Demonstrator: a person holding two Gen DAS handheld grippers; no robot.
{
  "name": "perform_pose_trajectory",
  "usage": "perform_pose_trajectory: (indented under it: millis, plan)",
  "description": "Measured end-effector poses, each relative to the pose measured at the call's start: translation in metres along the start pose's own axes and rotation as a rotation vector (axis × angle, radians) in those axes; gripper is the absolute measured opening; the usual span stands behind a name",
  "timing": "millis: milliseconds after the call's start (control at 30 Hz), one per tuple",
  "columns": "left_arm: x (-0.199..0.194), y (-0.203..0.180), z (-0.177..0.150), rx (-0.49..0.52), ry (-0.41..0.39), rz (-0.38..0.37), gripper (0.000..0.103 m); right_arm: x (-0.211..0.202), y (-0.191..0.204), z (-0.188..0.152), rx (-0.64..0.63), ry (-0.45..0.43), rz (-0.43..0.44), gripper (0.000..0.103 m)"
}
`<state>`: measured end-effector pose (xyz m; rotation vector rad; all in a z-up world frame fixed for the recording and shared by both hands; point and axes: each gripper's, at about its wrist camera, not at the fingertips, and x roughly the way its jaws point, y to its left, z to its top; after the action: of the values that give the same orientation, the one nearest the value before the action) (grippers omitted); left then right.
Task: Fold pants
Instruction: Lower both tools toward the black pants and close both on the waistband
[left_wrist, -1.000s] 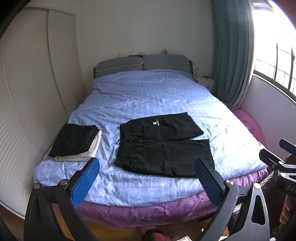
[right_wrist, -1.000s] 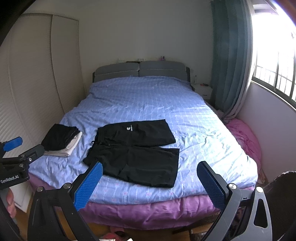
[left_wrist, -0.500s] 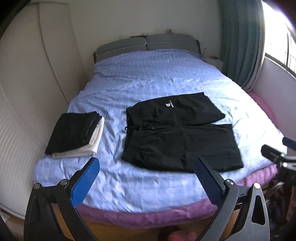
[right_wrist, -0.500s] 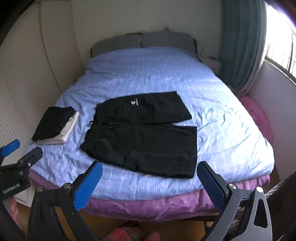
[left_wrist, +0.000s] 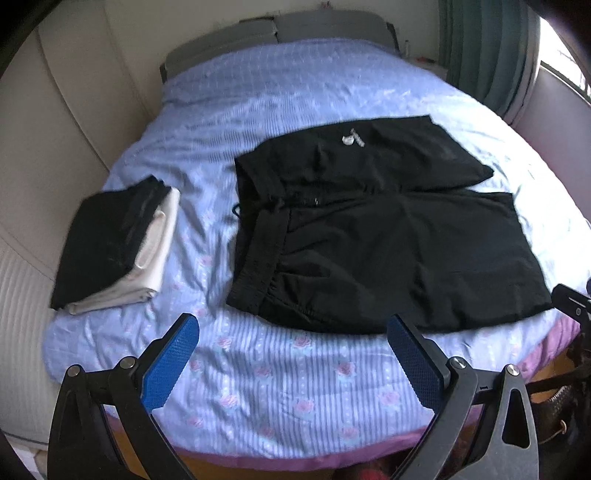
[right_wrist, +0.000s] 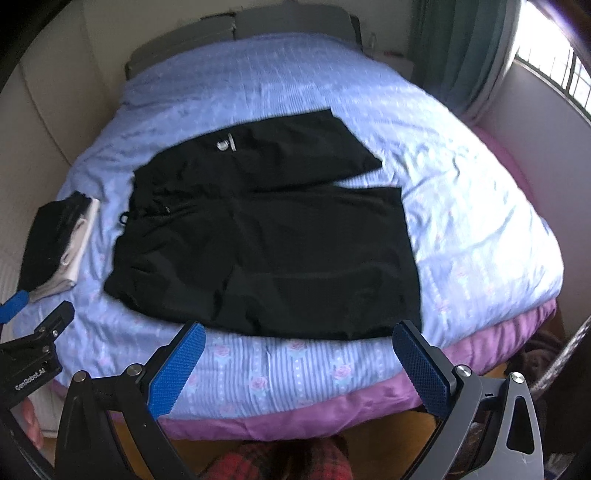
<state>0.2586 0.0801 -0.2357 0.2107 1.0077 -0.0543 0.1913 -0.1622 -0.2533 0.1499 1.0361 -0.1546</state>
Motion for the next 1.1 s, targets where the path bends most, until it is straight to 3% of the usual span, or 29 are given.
perform_pose_trajectory:
  millis: [233, 533, 700, 833, 1000, 1067, 1100]
  plan:
    - [0.074, 0.001, -0.007, -0.029, 0.094, -0.012, 0.103, 0.064, -0.017, -0.011, 0.107, 0.074, -0.031, 0.101]
    - [0.139, -0.008, -0.011, -0.058, 0.202, -0.023, 0.101, 0.110, -0.037, -0.030, 0.252, 0.062, -0.058, 0.100]
    - [0.159, 0.002, -0.015, -0.151, 0.270, -0.097, 0.101, 0.126, -0.056, -0.034, 0.380, 0.088, -0.024, 0.096]
    - [0.182, 0.006, -0.016, -0.203, 0.319, -0.151, 0.101, 0.140, -0.060, -0.037, 0.370, 0.089, -0.076, 0.092]
    - [0.198, 0.010, -0.015, -0.260, 0.333, -0.204, 0.095, 0.153, -0.064, -0.038, 0.393, 0.112, -0.107, 0.073]
    - [0.198, 0.014, -0.013, -0.283, 0.334, -0.212, 0.080, 0.159, -0.062, -0.033, 0.371, 0.122, -0.122, 0.061]
    - [0.196, 0.017, -0.011, -0.296, 0.334, -0.217, 0.068, 0.159, -0.063, -0.031, 0.366, 0.125, -0.119, 0.047]
